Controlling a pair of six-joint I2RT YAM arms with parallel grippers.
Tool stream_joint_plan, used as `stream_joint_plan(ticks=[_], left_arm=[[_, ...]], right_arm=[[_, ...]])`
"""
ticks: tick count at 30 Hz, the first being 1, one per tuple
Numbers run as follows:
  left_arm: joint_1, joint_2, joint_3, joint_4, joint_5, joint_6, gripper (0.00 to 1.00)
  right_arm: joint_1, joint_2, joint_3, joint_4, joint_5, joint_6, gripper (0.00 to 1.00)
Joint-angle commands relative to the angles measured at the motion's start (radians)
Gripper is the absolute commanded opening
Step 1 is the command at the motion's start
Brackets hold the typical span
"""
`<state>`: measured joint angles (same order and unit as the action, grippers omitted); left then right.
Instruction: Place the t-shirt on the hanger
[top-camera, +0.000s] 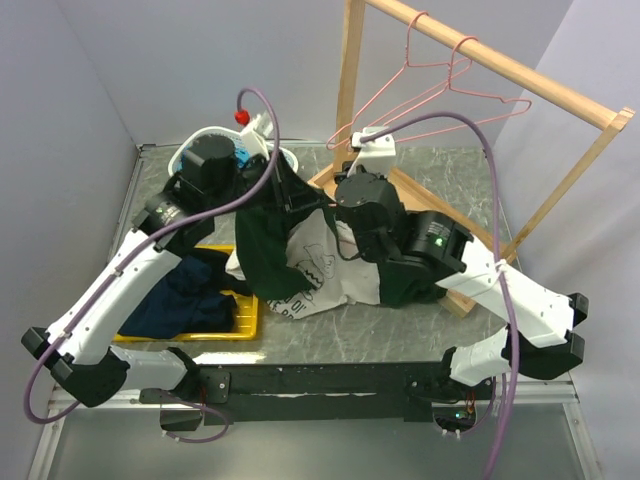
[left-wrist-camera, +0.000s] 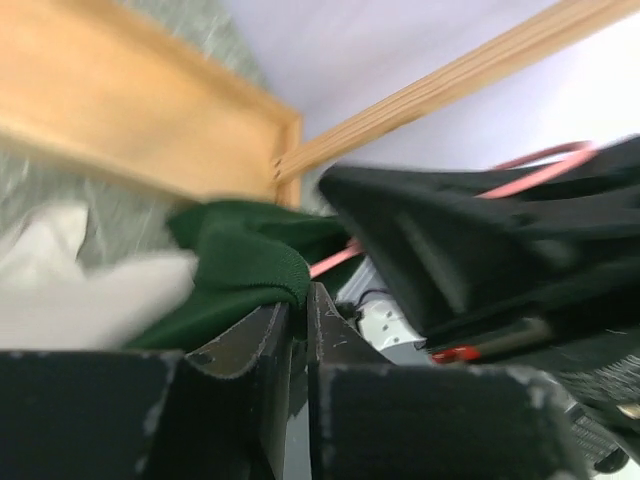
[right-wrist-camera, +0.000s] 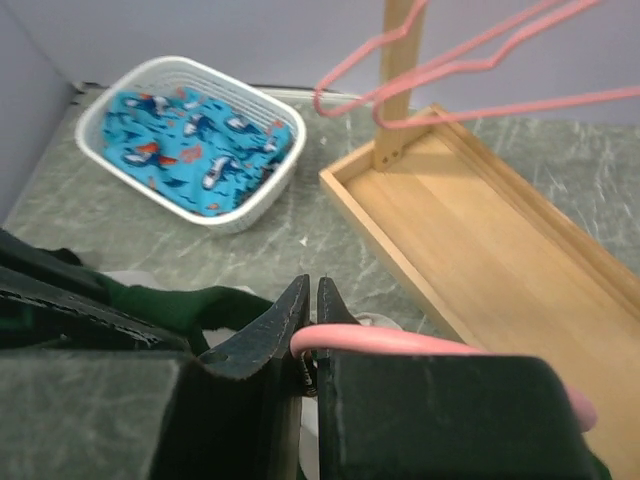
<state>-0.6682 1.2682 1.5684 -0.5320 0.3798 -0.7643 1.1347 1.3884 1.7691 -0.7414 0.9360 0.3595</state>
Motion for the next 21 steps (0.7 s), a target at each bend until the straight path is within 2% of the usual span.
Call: stream_joint_plan(ticks=[1,2,4,7,8,10,11,16,19,21], left_arm=[[0.002,0.005,0.159,0.060,0.097,0.072,0.17],[0.002,0.028,0.203,0.047,0.106,0.077,0.22],[0.001,0.060,0.243,0.030,0.125,0.094,0.27],[0.001,0.057,0.280,0.012,0.116,0.115,0.54],[0.002,0.051,0.286,0.009,0.111,0.132,0.67],[0.002,0.030,0.294,0.004,0.116,0.149,0.76],[0.002,0.025,0.306,0.000,0.119,0.169,0.84],[0.002,-0.024,0.350,-0.061,0.084,0.258,0.93],[0.002,-0.065,0.367,-0.078,0.028,0.327,0.96],[0.001,-0.092,0.360,-0.065,-0.022,0.364,0.98]], right_arm=[[0.014,-0.002,0.205,-0.076,-0.074,-0.079,0.00],[0.014,0.014,0.243,-0.104,-0.075,-0.096,0.00],[0.014,0.064,0.373,-0.195,-0.074,-0.103,0.00],[0.014,0.055,0.420,-0.231,-0.080,-0.110,0.00],[0.014,0.040,0.402,-0.224,-0.097,-0.110,0.00],[0.013,0.003,0.342,-0.210,-0.120,-0.106,0.00],[0.011,-0.005,0.326,-0.210,-0.138,-0.102,0.00],[0.011,-0.048,0.276,-0.199,-0.180,-0.102,0.00],[0.011,-0.046,0.340,-0.206,-0.192,-0.135,0.00],[0.011,-0.032,0.444,-0.225,-0.183,-0.157,0.00]])
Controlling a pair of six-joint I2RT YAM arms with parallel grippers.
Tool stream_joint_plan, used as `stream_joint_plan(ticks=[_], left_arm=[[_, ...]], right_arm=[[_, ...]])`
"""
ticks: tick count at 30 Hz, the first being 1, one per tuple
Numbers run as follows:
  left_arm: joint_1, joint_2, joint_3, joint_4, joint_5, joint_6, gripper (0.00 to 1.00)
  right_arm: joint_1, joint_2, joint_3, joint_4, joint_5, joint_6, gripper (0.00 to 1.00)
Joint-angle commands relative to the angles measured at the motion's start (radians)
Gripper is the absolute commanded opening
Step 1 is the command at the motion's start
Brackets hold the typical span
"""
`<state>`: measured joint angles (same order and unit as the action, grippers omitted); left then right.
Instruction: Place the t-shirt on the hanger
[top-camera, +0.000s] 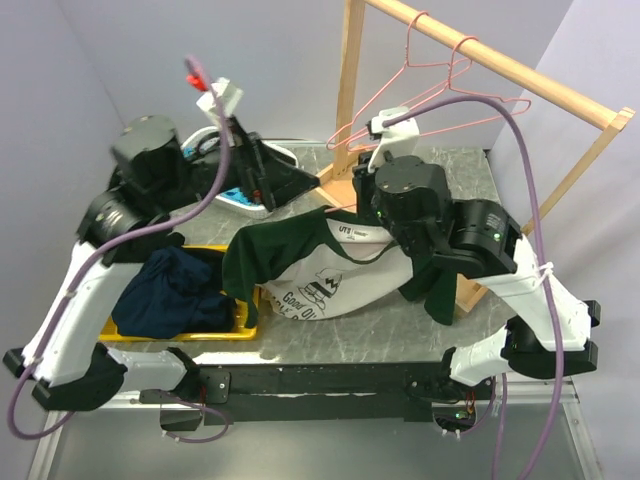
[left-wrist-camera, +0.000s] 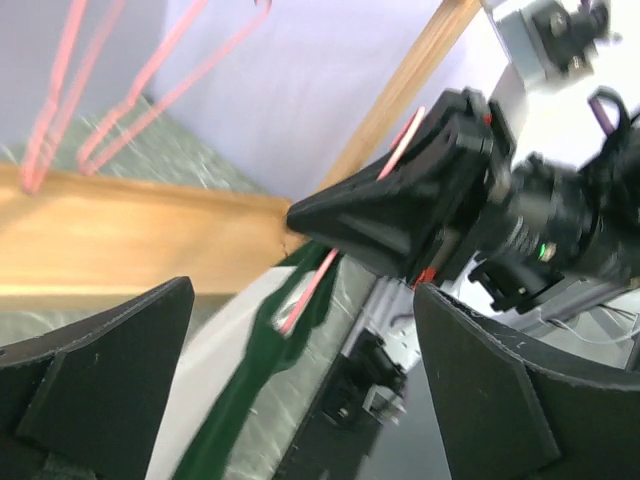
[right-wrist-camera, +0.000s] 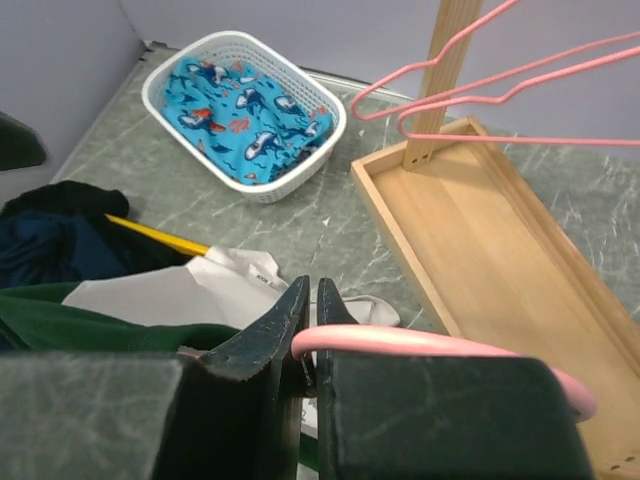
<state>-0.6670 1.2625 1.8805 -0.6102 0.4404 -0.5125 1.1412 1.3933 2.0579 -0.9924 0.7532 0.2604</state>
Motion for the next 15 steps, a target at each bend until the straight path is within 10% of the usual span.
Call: stream_joint_plan(ticks=[1,7,15], left_arm=[[0.001,-0.116,0.037,0.030,-0.091,0.121,0.98],[0.000,-0.179,-0.044,0.119,-0.083,0.149,0.98],[0.000,-0.229,-0.132,0.034,-0.091,0.261,0.98]], right_arm=[[0.005,-0.024,0.194,0.009,0.009,-0.070,0.00],[0.005,-0.023,0.432,-0.006,-0.001,-0.184,0.00],[0.003,-0.132,-0.002,0.064,-0.136,-0.110,0.00]])
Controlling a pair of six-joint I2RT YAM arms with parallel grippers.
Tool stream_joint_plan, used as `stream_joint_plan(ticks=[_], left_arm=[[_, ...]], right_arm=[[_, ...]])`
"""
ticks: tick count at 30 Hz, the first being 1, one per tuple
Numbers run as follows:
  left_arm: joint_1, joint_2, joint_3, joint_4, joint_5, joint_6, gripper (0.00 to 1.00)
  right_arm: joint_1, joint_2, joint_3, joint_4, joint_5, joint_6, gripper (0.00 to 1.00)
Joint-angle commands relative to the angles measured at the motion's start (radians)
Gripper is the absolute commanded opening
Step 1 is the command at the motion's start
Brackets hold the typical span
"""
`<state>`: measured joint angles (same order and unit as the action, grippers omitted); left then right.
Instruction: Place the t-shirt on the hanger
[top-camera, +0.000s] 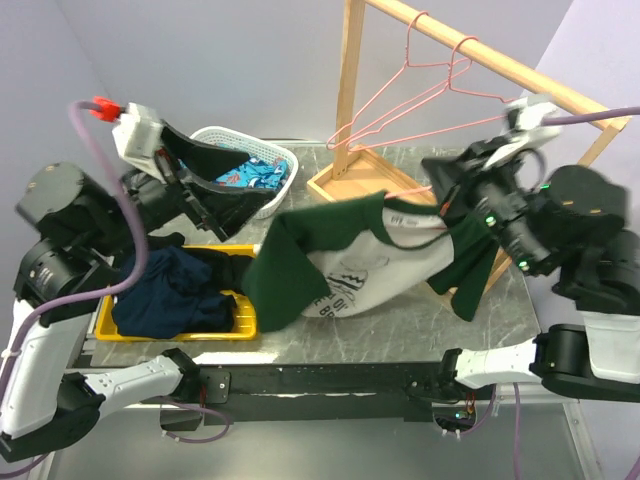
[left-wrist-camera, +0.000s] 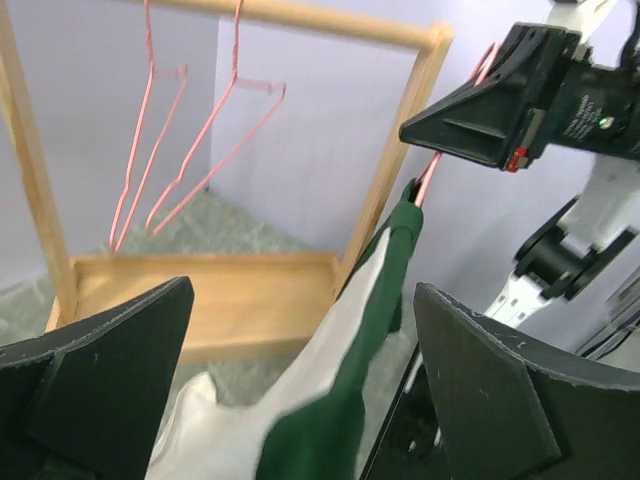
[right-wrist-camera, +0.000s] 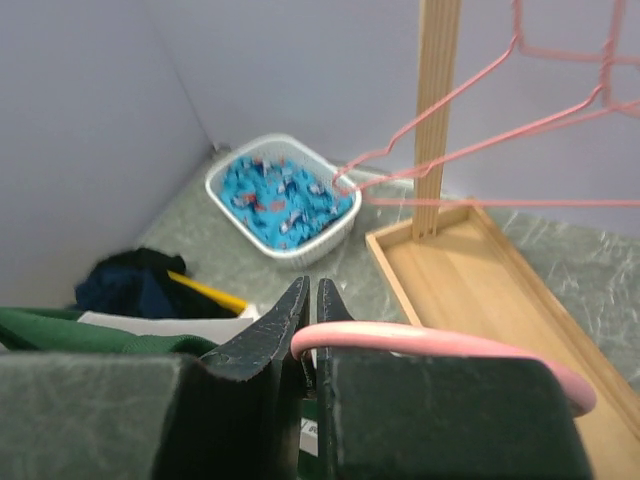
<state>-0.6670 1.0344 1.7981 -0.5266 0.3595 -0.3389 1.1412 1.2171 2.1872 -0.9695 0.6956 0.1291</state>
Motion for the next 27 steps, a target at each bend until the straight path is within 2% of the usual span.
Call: stream_joint_plan(ticks=[1,8,18,23,27], left_arm=[[0.000,-0.011,-0.077,-0.077,0.001,0.103,0.97],[0.000,-0.063,-0.256,-0.196,0.133,0.221,0.83],[-0.026,-0.097,-0.407,-0.234,0.185,0.255,0.76],[-0.101,-0.079,-0.445,-0.245,0.110,0.255,0.71],[-0.206,-0.047,-0.456,-0.254,0.021,0.244,0.67]], right_arm=[[0.002,0.041,-0.157,0.044,-0.091,0.033,0.00],[-0.011,0.028,-0.322,0.094,-0.203,0.072,0.00],[-0.014,0.078,-0.300,0.081,-0.234,0.075,0.00],[-0.012,0.094,-0.284,0.078,-0.239,0.073,0.00],[-0.014,0.101,-0.277,0.071,-0.237,0.073,0.00]])
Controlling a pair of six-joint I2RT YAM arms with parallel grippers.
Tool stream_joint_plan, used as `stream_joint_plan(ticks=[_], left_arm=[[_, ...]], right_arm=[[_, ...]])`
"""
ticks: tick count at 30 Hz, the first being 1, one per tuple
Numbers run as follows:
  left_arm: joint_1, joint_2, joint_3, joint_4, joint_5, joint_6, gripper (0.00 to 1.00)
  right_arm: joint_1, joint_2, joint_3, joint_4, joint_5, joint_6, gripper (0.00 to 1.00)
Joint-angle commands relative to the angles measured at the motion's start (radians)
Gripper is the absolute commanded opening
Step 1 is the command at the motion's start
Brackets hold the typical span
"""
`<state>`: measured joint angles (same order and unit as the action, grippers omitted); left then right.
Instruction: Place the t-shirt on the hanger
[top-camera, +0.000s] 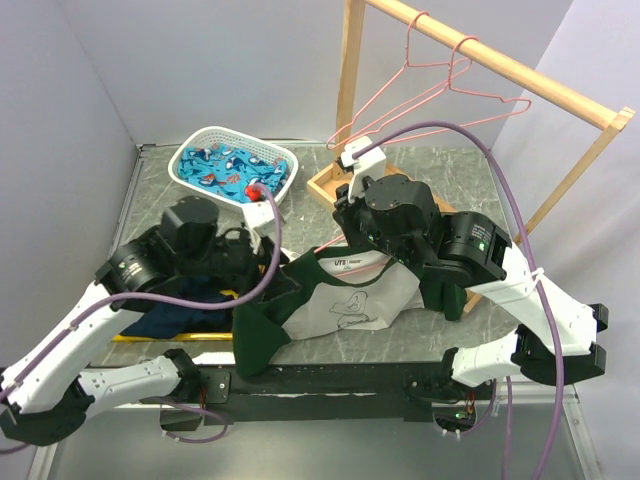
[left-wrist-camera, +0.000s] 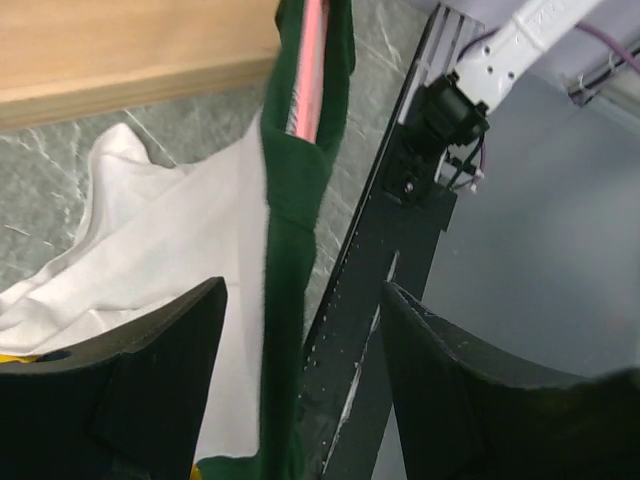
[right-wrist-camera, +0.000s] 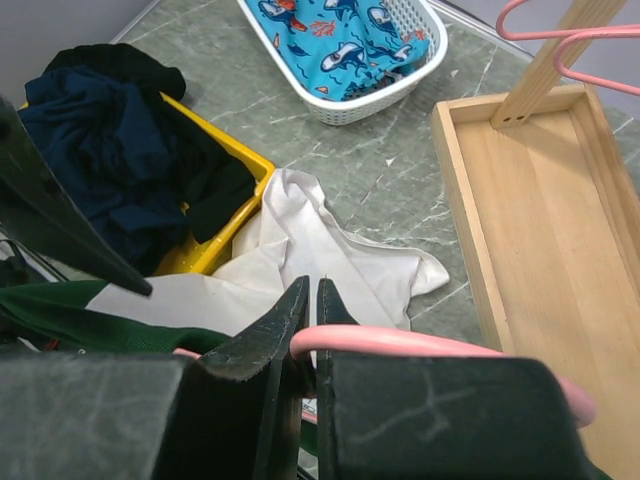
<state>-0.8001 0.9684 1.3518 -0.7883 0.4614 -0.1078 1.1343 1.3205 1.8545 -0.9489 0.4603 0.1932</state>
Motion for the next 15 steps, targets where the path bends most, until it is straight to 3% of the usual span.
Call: stream_joint_plan(ticks=[1,6,7,10,15], left_arm=[[-0.086,0.024,-0.016,0.004,-0.108,0.010,0.65],[-0.129,0.030,-0.055,0.034,-0.213,-0.006,0.47],[-0.134,0.030,-0.062,0.038,-0.225,-0.009,0.38],[-0.143,0.026,-0.080,0.060,-0.228,-0.012,0.33],[-0.157,0.012,-0.102,0.081,-0.213,-0.009,0.34]], right_arm=[[-0.007,-0.006,0.052,0.052,-0.003,0.009,0.00],[-0.008,-0.021,0.038,0.047,0.000,0.015,0.00],[-0.007,-0.026,0.028,0.047,0.003,0.017,0.00],[-0.008,-0.052,-0.004,0.047,0.018,0.020,0.00],[-0.021,-0.102,-0.047,0.047,0.023,0.028,0.00]])
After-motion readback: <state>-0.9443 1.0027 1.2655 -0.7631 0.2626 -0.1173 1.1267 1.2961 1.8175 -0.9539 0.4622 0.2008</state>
